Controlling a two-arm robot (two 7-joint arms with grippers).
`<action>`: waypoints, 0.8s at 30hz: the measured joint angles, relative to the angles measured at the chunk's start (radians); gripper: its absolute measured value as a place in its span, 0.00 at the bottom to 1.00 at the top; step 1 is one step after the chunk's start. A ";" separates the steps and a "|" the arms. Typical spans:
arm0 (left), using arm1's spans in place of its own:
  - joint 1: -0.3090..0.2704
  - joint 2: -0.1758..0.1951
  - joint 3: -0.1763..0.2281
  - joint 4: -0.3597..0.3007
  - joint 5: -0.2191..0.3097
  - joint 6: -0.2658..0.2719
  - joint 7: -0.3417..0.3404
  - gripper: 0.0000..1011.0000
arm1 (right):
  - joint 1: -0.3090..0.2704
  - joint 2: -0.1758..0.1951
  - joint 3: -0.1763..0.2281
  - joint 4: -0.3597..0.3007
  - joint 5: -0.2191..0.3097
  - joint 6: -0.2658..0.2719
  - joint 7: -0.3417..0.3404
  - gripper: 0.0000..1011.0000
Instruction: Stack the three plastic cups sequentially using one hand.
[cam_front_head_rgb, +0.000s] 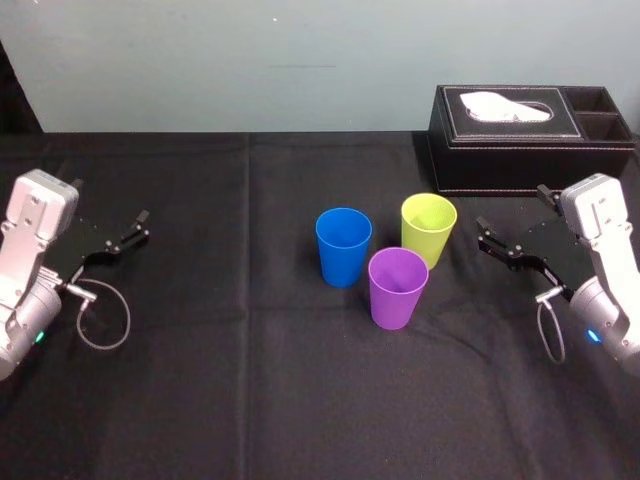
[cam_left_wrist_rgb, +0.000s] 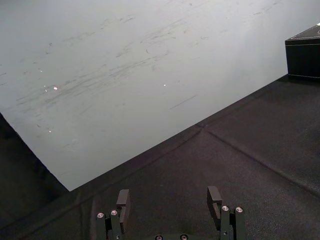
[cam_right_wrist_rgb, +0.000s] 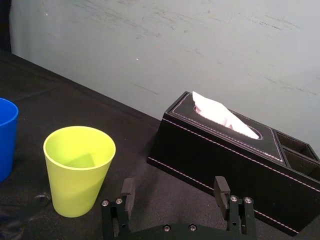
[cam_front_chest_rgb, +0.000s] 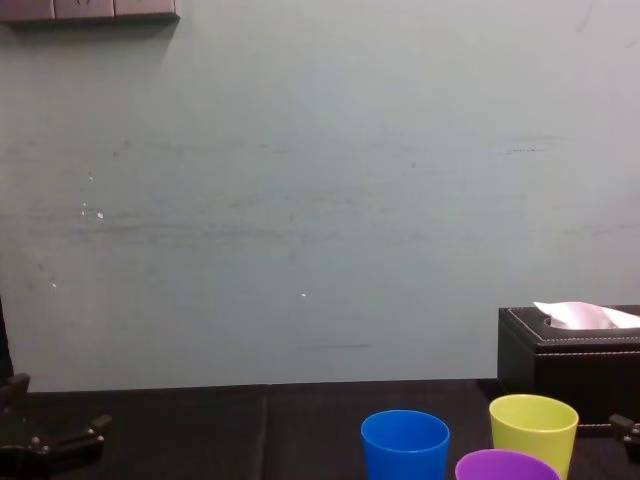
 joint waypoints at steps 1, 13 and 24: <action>0.000 0.000 0.000 0.000 0.000 0.000 0.000 1.00 | 0.000 0.000 0.000 0.000 0.000 0.000 0.000 0.99; 0.000 0.000 0.000 0.000 0.000 0.000 0.000 1.00 | 0.000 0.000 0.001 0.000 -0.001 0.000 0.001 0.99; 0.000 0.000 0.000 0.000 0.000 0.000 0.000 1.00 | -0.049 0.009 0.047 -0.066 -0.003 -0.012 0.022 0.99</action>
